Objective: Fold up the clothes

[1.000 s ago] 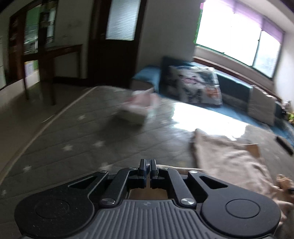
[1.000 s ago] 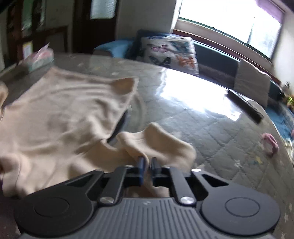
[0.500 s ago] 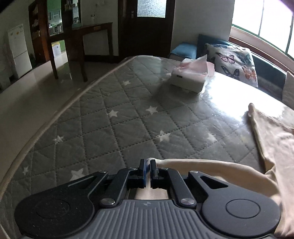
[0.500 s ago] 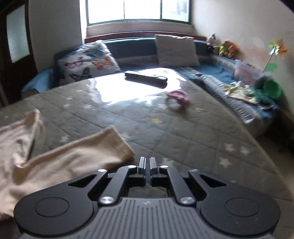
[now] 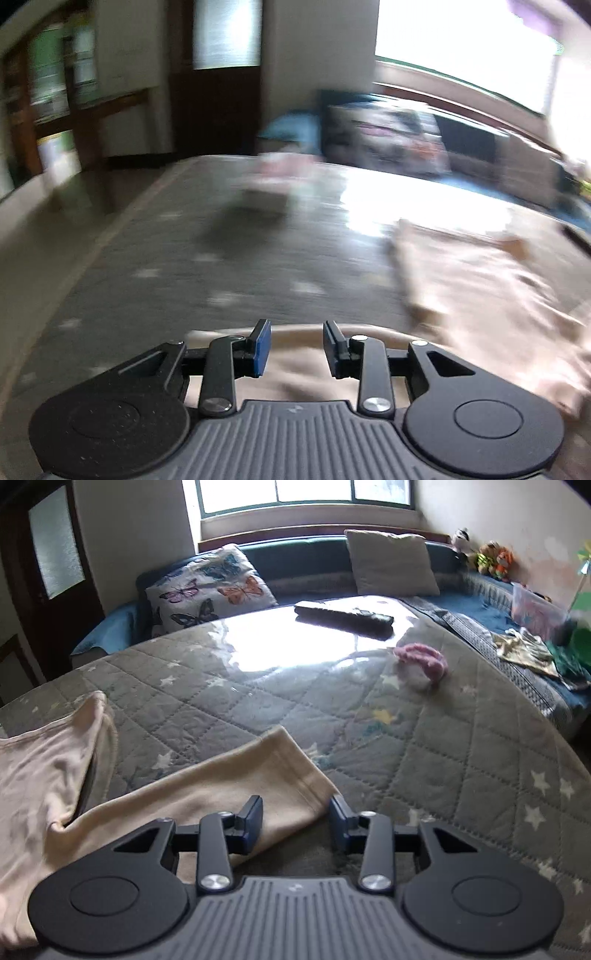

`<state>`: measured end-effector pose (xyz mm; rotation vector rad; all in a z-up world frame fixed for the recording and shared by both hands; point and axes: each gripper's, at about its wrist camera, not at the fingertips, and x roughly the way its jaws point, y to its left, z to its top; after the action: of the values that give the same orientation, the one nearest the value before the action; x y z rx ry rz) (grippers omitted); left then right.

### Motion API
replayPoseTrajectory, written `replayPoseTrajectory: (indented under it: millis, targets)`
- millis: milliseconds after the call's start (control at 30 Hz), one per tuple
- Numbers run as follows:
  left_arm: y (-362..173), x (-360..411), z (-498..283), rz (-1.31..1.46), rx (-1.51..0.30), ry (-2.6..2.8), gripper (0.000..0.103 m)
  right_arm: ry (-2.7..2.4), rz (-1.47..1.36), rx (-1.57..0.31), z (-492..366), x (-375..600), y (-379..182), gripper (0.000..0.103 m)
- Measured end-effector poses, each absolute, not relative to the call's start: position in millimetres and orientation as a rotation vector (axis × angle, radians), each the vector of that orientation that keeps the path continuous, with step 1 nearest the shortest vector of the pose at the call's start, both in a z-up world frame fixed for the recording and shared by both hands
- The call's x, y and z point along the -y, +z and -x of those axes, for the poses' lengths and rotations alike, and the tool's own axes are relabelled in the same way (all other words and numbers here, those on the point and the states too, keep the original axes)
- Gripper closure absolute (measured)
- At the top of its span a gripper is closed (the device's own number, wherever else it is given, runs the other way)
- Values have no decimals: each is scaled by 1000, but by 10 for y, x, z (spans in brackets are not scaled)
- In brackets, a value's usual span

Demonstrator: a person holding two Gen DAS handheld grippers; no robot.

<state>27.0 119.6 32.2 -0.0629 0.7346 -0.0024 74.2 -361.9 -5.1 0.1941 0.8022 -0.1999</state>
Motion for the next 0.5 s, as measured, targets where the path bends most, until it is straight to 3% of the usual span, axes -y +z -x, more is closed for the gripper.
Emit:
replayPoseTrajectory:
  millis: [67, 100, 500]
  targets:
    - [303, -896, -265, 42, -744, -124, 69, -206, -202, -792, -732, 3624, -67, 95]
    - [282, -737, -261, 39, -750, -192, 69, -205, -217, -787, -726, 3643, -74, 98]
    - [-7, 632, -13, -191, -805, -688, 69, -273, -177, -757, -482, 3750, -9, 99]
